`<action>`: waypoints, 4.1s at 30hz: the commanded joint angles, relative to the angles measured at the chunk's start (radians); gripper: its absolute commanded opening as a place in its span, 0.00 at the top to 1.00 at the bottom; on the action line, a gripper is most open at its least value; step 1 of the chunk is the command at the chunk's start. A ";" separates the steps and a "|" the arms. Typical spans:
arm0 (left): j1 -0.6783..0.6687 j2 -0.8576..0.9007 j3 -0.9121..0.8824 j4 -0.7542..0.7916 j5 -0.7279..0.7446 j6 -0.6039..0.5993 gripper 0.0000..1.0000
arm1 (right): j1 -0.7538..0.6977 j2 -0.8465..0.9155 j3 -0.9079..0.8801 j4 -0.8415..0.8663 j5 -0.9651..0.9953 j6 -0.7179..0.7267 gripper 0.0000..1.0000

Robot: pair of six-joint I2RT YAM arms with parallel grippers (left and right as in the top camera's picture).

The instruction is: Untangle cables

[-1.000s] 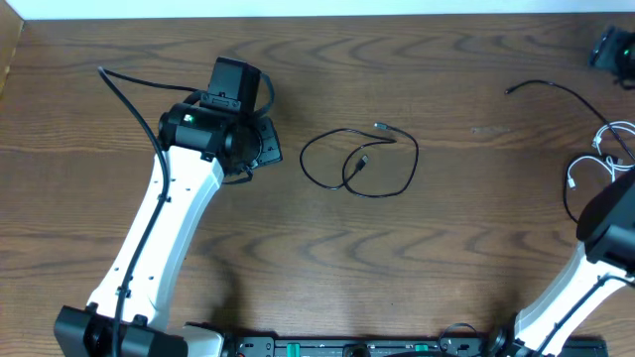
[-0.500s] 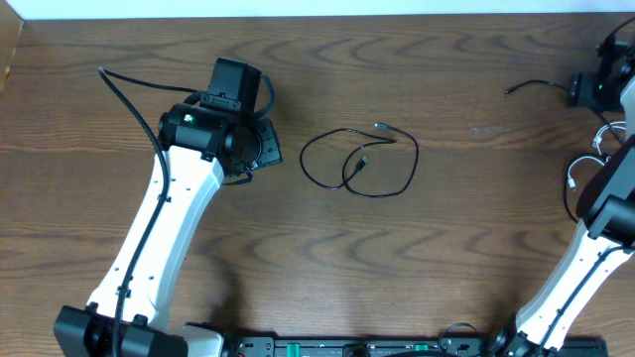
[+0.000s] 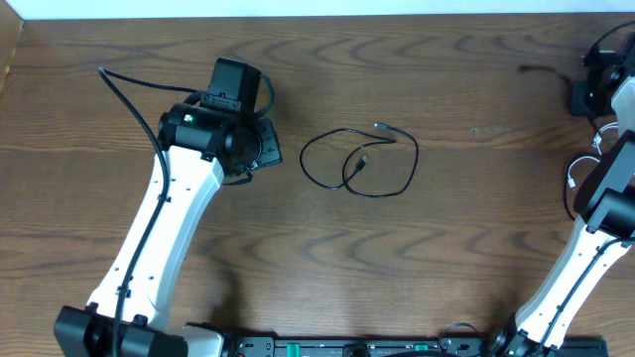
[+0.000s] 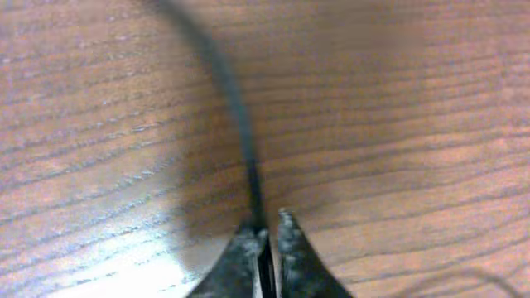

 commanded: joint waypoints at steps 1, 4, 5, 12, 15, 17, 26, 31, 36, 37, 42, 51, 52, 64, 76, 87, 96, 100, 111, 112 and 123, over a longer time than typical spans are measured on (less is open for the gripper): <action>0.003 -0.007 -0.002 -0.002 0.005 -0.002 0.49 | 0.000 -0.001 0.012 0.002 -0.007 0.036 0.98; 0.003 -0.007 -0.002 -0.002 0.005 -0.002 0.49 | 0.000 -0.036 0.012 0.003 -0.029 0.061 0.99; 0.003 -0.007 -0.002 -0.002 0.005 -0.002 0.49 | 0.000 -0.053 0.012 0.006 -0.042 0.061 0.99; 0.003 -0.007 -0.002 -0.002 0.013 -0.002 0.49 | -0.002 -0.248 0.012 -0.028 -0.141 0.061 0.99; 0.003 -0.007 -0.002 -0.002 0.013 -0.002 0.49 | -0.001 -0.338 0.012 -0.173 -0.156 0.061 0.99; 0.003 -0.007 -0.002 -0.002 0.013 -0.002 0.49 | -0.002 -0.389 0.012 -0.300 -0.156 0.061 0.99; 0.003 -0.007 -0.002 -0.011 0.016 -0.002 0.49 | -0.013 -0.440 0.010 -0.763 0.106 0.229 0.99; 0.003 -0.007 -0.002 -0.019 0.016 -0.002 0.49 | -0.035 -0.440 0.010 -0.746 0.215 0.301 0.88; 0.003 -0.007 -0.002 -0.020 0.016 -0.002 0.49 | -0.037 -0.440 0.010 -0.731 0.119 0.300 0.42; 0.003 -0.007 -0.002 -0.020 0.016 -0.002 0.49 | -0.037 -0.440 0.010 -0.727 0.080 0.300 0.41; 0.003 -0.007 -0.002 -0.020 0.016 -0.002 0.49 | -0.031 -0.440 0.010 -0.684 -0.257 0.300 0.36; 0.003 -0.007 -0.002 -0.021 0.016 -0.002 0.49 | 0.032 -0.439 -0.077 -0.543 -0.197 0.577 0.34; 0.003 -0.007 -0.002 -0.021 0.016 -0.002 0.49 | 0.032 -0.439 -0.091 -0.537 -0.156 0.620 0.34; 0.003 -0.007 -0.002 0.000 0.016 -0.002 0.49 | 0.072 -0.439 -0.245 -0.493 -0.185 0.497 0.21; 0.003 -0.007 -0.005 0.009 0.016 -0.001 0.49 | 0.357 -0.439 -0.260 -0.461 -0.356 0.243 0.17; 0.003 -0.007 -0.014 0.006 0.016 -0.001 0.49 | 0.710 -0.439 -0.440 -0.249 -0.369 0.624 0.16; 0.003 -0.007 -0.014 0.005 0.016 -0.001 0.49 | 0.912 -0.439 -0.469 -0.043 -0.299 0.975 0.09; 0.003 -0.007 -0.014 0.005 0.016 -0.001 0.49 | 0.950 -0.439 -0.469 -0.043 -0.184 1.070 0.12; 0.003 -0.007 -0.014 -0.002 0.016 -0.001 0.49 | 0.958 -0.439 -0.469 -0.042 0.057 1.326 0.25; 0.003 -0.007 -0.014 -0.002 0.016 -0.001 0.49 | 0.958 -0.439 -0.469 -0.042 0.064 1.326 0.26; 0.003 -0.007 -0.014 -0.002 0.016 -0.001 0.49 | 0.961 -0.439 -0.470 -0.052 0.065 1.325 0.55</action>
